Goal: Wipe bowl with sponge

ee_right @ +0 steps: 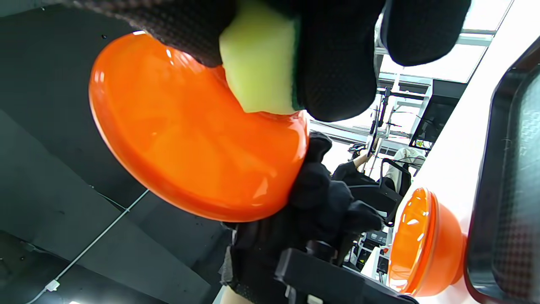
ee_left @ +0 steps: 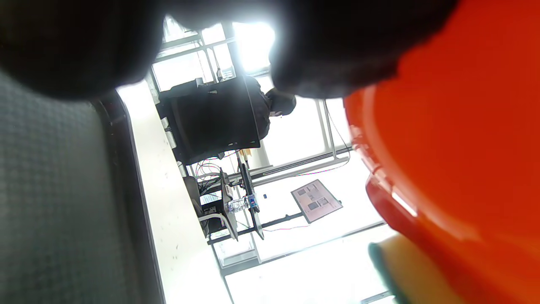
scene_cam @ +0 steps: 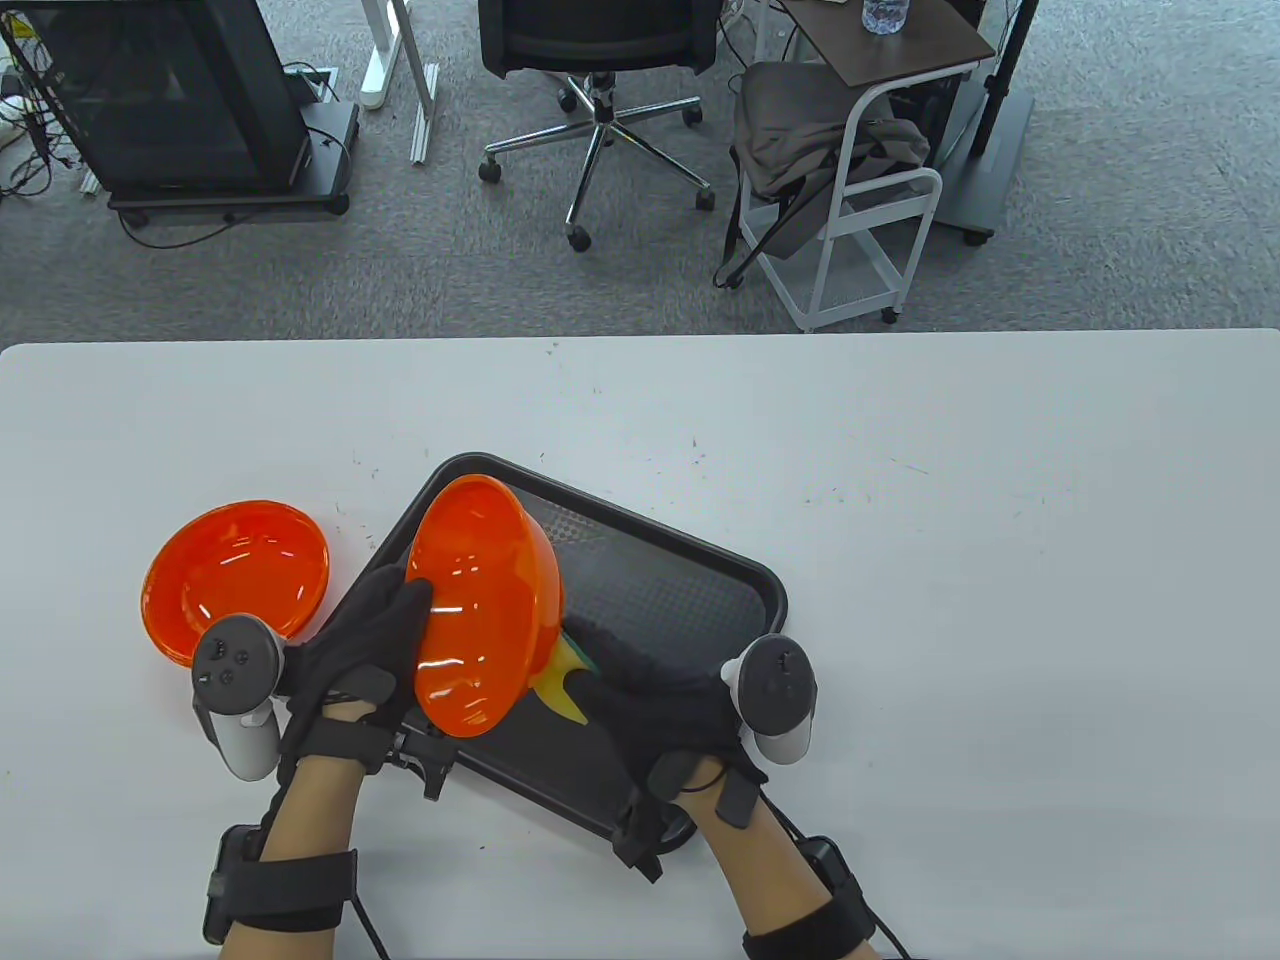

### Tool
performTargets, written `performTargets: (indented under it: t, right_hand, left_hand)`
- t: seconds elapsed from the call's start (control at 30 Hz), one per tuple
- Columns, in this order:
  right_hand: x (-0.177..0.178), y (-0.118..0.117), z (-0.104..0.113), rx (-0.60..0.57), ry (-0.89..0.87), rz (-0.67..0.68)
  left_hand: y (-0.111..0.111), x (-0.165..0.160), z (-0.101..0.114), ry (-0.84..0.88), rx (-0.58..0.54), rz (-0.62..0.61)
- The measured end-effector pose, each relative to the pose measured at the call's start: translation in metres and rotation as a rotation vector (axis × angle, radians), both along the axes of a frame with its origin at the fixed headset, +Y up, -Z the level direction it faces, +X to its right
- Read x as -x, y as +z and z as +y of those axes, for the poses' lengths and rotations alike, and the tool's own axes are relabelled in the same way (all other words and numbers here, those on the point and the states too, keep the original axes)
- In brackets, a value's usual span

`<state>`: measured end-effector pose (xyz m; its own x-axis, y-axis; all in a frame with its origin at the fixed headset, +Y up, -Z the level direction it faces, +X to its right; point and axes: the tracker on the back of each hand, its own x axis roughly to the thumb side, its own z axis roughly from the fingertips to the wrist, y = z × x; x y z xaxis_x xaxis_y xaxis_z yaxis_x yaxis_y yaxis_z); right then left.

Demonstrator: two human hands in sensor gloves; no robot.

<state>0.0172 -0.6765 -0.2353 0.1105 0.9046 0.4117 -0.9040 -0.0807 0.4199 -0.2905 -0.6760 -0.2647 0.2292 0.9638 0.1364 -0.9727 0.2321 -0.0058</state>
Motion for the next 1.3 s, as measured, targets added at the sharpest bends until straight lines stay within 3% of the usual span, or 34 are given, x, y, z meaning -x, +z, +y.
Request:
performTargets:
  t: [0.4,0.73,1.03,1.3]
  right_hand:
    - [-0.006,0.004,0.004,-0.053,-0.072,-0.116]
    - [-0.009,0.008,0.007,-0.124,0.033,-0.269]
    - [-0.004,0.003,0.001,-0.016,0.074,-0.152]
    - [0.004,-0.002,-0.015,0.187,0.026,0.017]
  left_hand:
    - [0.0,-0.01,-0.002,-0.088,0.047,-0.057]
    - [0.006,-0.037,-0.001,0.06,0.042,-0.2]
    - [0.009,-0.031,0.005,0.039,-0.041,-0.099]
    - [0.007,-0.018,0.01,-0.064,-0.11,0.014]
